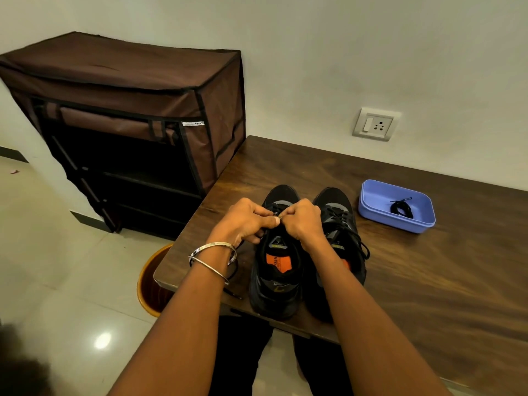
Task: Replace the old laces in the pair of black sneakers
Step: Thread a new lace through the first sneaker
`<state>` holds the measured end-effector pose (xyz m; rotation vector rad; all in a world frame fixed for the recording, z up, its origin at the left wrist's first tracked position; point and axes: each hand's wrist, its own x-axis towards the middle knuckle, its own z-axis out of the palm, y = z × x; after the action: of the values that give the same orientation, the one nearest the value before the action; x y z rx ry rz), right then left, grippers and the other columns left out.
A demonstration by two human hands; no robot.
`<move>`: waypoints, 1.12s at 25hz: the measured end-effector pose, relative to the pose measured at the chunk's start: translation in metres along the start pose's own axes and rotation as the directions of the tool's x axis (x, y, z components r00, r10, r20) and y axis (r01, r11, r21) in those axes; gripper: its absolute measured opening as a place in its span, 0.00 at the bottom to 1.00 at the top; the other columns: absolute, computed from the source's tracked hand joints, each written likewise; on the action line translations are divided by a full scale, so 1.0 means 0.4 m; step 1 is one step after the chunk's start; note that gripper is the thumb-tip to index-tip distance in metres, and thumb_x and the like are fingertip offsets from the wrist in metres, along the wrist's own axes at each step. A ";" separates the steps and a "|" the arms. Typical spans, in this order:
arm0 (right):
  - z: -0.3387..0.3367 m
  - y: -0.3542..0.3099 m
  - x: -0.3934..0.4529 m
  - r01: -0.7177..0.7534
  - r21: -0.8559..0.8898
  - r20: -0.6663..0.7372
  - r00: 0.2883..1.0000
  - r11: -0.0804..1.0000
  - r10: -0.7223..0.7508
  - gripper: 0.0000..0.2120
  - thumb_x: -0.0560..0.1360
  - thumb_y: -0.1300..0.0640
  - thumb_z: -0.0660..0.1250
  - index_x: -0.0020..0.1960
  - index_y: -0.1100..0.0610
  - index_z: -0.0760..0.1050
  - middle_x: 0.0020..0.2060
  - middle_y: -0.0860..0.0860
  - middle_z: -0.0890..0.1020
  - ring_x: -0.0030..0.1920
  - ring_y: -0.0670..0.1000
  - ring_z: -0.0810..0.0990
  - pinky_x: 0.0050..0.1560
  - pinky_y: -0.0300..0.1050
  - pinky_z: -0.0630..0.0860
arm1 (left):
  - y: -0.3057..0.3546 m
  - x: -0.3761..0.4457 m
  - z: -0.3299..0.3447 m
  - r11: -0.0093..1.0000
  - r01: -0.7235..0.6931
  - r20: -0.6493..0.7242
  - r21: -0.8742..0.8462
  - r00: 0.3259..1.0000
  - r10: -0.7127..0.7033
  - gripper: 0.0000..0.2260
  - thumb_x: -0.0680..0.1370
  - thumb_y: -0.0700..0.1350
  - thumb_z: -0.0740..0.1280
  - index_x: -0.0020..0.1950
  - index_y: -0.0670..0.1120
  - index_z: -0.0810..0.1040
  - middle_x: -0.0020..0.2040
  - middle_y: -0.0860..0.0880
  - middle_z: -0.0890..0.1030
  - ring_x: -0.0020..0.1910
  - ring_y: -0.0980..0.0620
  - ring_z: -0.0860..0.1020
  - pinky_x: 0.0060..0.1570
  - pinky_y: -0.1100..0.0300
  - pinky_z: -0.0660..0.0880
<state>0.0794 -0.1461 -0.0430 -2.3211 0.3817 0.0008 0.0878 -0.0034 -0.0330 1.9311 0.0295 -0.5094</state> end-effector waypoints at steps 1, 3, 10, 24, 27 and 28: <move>-0.009 0.004 -0.003 0.017 0.027 0.026 1.000 0.999 -0.017 0.09 0.73 0.66 0.67 0.44 0.61 0.86 0.44 0.56 0.86 0.49 0.53 0.81 0.51 0.47 0.79 | -0.002 0.001 0.000 1.000 0.011 0.015 -0.017 1.000 -0.011 0.14 0.71 0.43 0.76 0.55 0.45 0.83 0.41 0.47 0.83 0.40 0.51 0.79 0.35 0.58 0.78; -0.029 0.008 -0.013 0.015 0.106 0.071 0.997 0.994 -0.023 0.09 0.74 0.67 0.67 0.45 0.60 0.86 0.44 0.53 0.85 0.49 0.48 0.78 0.50 0.40 0.74 | -0.004 0.003 0.003 0.999 0.031 0.011 -0.043 0.999 -0.031 0.18 0.68 0.43 0.79 0.56 0.45 0.82 0.41 0.49 0.82 0.40 0.52 0.80 0.32 0.60 0.77; -0.011 -0.005 0.003 -0.074 0.092 0.066 0.996 0.993 0.068 0.09 0.71 0.66 0.64 0.39 0.64 0.84 0.42 0.58 0.85 0.48 0.57 0.81 0.50 0.51 0.80 | -0.010 0.015 0.005 1.000 0.030 -0.034 0.011 0.999 -0.029 0.19 0.64 0.44 0.81 0.53 0.48 0.83 0.45 0.51 0.82 0.43 0.54 0.81 0.32 0.60 0.78; 0.007 0.017 -0.017 -0.032 0.185 -0.068 0.997 0.982 0.046 0.07 0.74 0.63 0.69 0.44 0.59 0.86 0.43 0.53 0.86 0.50 0.51 0.82 0.52 0.46 0.79 | -0.013 0.016 0.020 0.998 0.034 -0.084 0.056 0.996 -0.030 0.22 0.61 0.47 0.83 0.52 0.50 0.80 0.45 0.52 0.79 0.47 0.54 0.80 0.41 0.55 0.82; -0.006 0.018 -0.012 -0.128 0.314 0.047 0.992 0.941 0.119 0.11 0.73 0.67 0.68 0.38 0.55 0.85 0.40 0.52 0.86 0.49 0.52 0.83 0.53 0.49 0.81 | -0.014 0.015 0.017 0.998 0.026 -0.100 0.061 0.995 -0.020 0.23 0.60 0.47 0.83 0.53 0.50 0.82 0.45 0.52 0.80 0.47 0.52 0.82 0.42 0.53 0.83; -0.007 0.018 -0.009 -0.150 0.326 0.065 0.989 0.933 0.136 0.13 0.72 0.68 0.67 0.36 0.54 0.84 0.40 0.53 0.86 0.49 0.53 0.83 0.53 0.50 0.81 | -0.014 0.015 0.017 0.998 0.029 -0.103 0.061 0.994 -0.022 0.23 0.60 0.47 0.83 0.53 0.50 0.82 0.46 0.51 0.80 0.47 0.51 0.82 0.42 0.52 0.83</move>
<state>0.0738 -0.1517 -0.0456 -1.9550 0.4900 0.0520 0.0894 -0.0083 -0.0422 2.0192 0.1055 -0.4322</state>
